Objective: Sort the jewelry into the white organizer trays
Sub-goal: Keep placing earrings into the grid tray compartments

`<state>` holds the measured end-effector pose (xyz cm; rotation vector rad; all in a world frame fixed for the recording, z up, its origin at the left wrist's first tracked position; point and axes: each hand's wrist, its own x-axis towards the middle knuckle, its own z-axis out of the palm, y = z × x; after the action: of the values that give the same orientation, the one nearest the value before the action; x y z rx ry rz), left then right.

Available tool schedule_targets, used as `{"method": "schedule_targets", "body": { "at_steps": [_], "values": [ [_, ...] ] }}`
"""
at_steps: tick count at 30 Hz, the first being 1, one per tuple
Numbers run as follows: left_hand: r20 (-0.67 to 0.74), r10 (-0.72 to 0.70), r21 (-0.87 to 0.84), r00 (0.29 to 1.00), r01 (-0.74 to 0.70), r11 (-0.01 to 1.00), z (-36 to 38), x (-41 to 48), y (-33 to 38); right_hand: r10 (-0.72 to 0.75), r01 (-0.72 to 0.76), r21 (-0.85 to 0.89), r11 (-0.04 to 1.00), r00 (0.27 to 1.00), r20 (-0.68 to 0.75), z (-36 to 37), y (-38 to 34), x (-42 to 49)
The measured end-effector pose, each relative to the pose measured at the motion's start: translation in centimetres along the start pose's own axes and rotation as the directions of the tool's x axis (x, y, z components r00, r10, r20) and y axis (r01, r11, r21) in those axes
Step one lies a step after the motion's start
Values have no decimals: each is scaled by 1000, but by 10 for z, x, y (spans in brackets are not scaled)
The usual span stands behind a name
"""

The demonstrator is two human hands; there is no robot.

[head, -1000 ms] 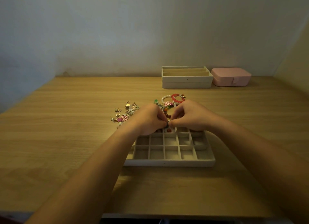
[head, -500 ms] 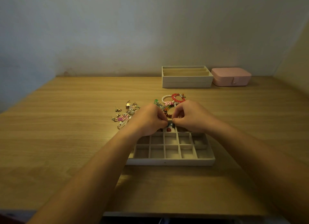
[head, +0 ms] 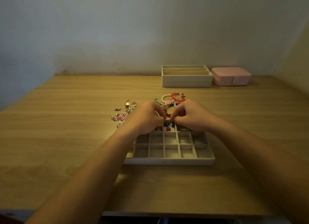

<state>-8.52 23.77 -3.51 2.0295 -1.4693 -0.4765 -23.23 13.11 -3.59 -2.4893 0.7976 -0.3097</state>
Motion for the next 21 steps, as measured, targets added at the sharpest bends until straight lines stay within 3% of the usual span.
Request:
{"method": "schedule_targets", "body": {
  "at_steps": [8,13,21],
  "values": [
    [52,33,6,998,-33,999,0,-3,-2,-24,27,-34,999,996,86,-6,0,-3],
    [-10,35,-34,999,-36,999,-1,-4,-2,-19,19,4,1000,999,47,-4,1,-4],
    [23,47,12,999,-47,999,0,-8,1,-28,33,-57,998,997,76,-2,-4,-8]
  ]
}}
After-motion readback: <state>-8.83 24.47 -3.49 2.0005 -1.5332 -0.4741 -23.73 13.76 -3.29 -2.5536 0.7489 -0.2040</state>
